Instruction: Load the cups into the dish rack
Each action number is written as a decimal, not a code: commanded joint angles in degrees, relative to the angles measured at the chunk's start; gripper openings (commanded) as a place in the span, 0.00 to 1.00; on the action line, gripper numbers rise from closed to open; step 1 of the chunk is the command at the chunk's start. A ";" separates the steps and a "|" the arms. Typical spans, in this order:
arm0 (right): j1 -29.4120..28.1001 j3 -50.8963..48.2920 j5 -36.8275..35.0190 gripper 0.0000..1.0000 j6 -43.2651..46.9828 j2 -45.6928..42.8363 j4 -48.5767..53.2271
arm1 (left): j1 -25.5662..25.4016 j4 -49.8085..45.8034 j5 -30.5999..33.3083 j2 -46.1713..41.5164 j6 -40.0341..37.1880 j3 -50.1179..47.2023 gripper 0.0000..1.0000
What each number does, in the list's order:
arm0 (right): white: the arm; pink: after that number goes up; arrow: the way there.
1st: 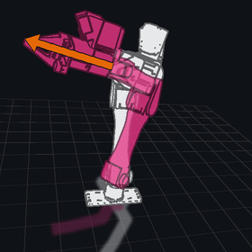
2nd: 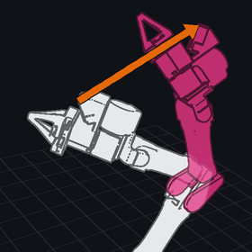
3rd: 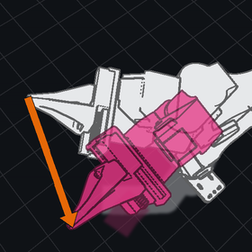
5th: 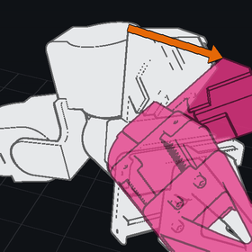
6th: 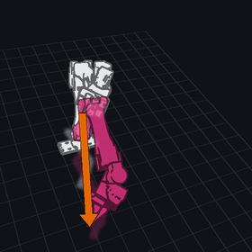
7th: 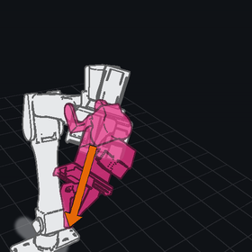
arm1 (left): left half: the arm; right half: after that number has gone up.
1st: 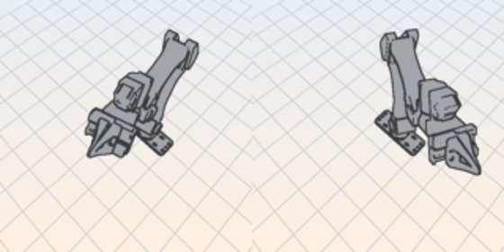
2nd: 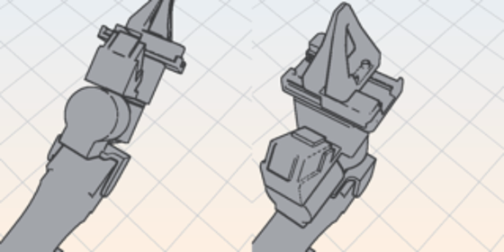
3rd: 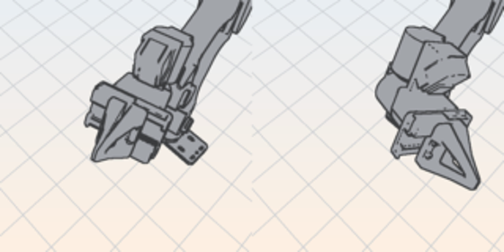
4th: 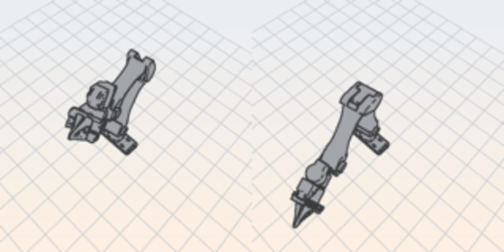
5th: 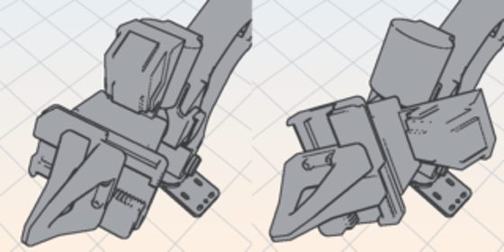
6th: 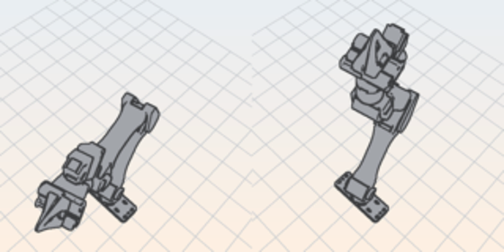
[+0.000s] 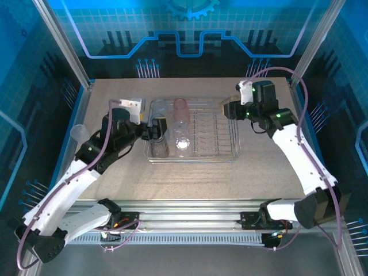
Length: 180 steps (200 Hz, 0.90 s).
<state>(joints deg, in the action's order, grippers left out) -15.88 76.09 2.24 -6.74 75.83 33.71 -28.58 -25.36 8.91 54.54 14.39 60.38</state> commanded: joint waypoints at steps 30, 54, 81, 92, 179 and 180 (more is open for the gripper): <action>-3.53 3.70 -8.86 0.34 2.65 7.26 1.39 | 0.74 0.62 9.76 -7.13 -4.62 -6.72 0.99; -3.95 3.80 -11.55 0.34 0.68 10.49 1.27 | 0.86 1.54 10.16 -7.29 -5.76 -7.55 1.00; -4.14 3.36 -13.25 0.34 -1.23 14.02 -0.17 | 0.86 1.59 10.04 -7.05 -6.61 -7.98 0.99; -4.28 3.68 -14.04 0.33 -1.56 15.67 -0.72 | 0.89 1.80 9.99 -7.00 -6.81 -8.35 0.99; -4.77 9.41 -15.68 0.32 1.07 27.58 -3.83 | 0.99 2.12 9.81 -7.17 -9.03 -9.87 1.00; -4.73 9.51 -15.68 0.32 1.14 27.69 -3.83 | 0.99 2.14 9.81 -7.17 -9.03 -9.90 0.99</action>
<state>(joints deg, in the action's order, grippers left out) -19.92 82.19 -12.51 -7.01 100.97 31.57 -28.16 -24.51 17.80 47.66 7.20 51.79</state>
